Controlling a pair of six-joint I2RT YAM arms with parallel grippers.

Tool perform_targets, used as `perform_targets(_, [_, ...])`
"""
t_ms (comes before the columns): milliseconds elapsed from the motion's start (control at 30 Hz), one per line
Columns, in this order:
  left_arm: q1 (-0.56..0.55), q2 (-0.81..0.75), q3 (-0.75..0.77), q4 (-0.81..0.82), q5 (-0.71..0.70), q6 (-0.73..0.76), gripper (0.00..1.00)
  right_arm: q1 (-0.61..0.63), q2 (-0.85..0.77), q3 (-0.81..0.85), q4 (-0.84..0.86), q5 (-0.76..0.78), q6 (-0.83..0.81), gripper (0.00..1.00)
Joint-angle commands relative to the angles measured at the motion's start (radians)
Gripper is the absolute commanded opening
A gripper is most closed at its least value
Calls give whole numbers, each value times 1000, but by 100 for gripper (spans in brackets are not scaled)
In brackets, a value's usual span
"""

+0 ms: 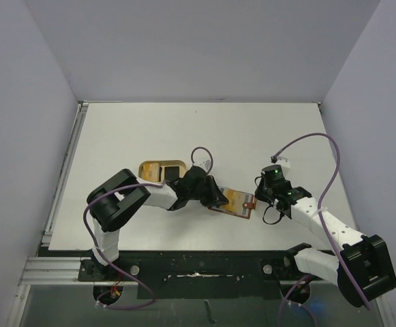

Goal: Put the credit cards into the card holder
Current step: Insert the credit card into the card holder.

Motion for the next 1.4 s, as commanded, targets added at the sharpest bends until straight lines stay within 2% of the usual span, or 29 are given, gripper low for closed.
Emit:
perform_targets(0, [-24, 13, 33, 7, -16, 13, 0, 16, 20, -34, -49, -23, 14, 0])
perform_targets(233, [-43, 30, 85, -16, 8, 45, 0, 16, 27, -31, -38, -26, 11, 0])
perform_targets(367, [-52, 29, 125, -67, 7, 89, 10, 17, 29, -29, -38, -30, 10, 0])
perform_targets(567, [-39, -51, 143, -194, -88, 173, 24, 17, 12, -26, -52, -26, 6, 0])
perform_targets(700, [-39, -71, 146, -231, -131, 191, 27, 17, -15, 11, -109, -14, 0, 0])
perform_targets(867, [-40, -54, 151, -209, -120, 197, 31, 17, -47, 21, -121, 11, -6, 0])
perform_targets(1167, [-47, -25, 175, -220, -129, 249, 31, 18, 0, 2, -41, -27, -9, 0])
perform_targets(1367, [-67, -9, 196, -209, -133, 327, 25, 18, 23, -6, 41, -61, -23, 0])
